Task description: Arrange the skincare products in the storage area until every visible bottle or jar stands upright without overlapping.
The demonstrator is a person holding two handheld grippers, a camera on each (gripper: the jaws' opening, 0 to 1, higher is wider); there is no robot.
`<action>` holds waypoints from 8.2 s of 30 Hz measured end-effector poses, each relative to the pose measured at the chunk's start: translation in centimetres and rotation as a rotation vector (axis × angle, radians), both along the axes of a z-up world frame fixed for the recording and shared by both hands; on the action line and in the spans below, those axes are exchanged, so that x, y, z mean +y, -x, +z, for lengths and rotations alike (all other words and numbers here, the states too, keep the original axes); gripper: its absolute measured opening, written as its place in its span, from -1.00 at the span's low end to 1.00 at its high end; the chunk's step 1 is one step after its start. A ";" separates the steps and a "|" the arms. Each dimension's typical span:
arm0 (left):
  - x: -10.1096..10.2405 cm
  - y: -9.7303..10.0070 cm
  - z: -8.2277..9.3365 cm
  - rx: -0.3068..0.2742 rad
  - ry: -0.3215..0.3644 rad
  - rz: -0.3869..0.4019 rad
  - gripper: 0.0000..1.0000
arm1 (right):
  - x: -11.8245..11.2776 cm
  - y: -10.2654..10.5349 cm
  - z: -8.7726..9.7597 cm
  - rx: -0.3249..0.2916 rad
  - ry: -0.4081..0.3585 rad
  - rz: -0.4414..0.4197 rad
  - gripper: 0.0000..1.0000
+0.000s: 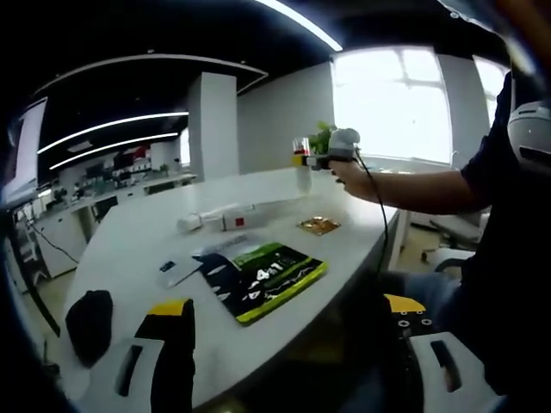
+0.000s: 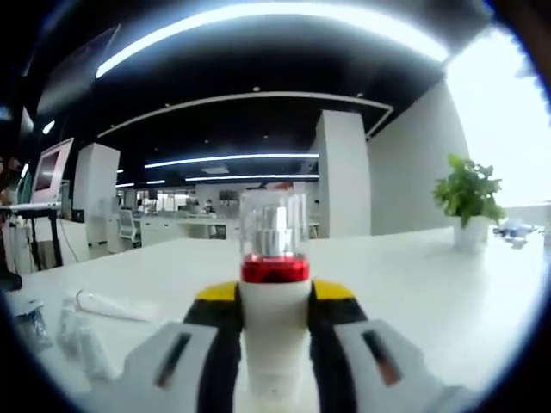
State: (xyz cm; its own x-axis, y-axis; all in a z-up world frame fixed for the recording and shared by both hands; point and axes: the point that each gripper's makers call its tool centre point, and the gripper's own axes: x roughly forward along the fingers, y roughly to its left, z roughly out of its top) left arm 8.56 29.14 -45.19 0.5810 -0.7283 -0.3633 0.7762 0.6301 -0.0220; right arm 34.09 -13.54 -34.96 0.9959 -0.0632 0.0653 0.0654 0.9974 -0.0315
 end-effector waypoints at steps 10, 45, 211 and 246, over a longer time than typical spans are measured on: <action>-0.5 0.1 0.0 0.000 -0.010 -0.005 0.79 | -1.3 0.4 -1.0 0.012 -0.012 -0.022 -0.44; -0.9 0.3 -0.3 0.006 -0.020 -0.017 0.79 | 1.2 0.8 -1.4 -0.055 0.050 -0.058 -0.42; -2.1 1.0 -1.1 0.015 -0.010 -0.014 0.79 | 11.6 4.8 7.3 -0.181 0.394 0.322 0.73; -2.3 0.9 -1.2 0.017 -0.011 -0.012 0.78 | 18.3 5.1 3.2 -0.069 0.473 0.531 0.60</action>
State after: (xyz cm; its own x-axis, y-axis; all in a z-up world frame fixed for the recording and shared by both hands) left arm 7.62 26.84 -46.43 0.5664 -0.7310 -0.3805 0.7829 0.6214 -0.0283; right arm 28.95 4.77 -31.72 0.8770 0.4795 0.0303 -0.4075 0.7758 -0.4818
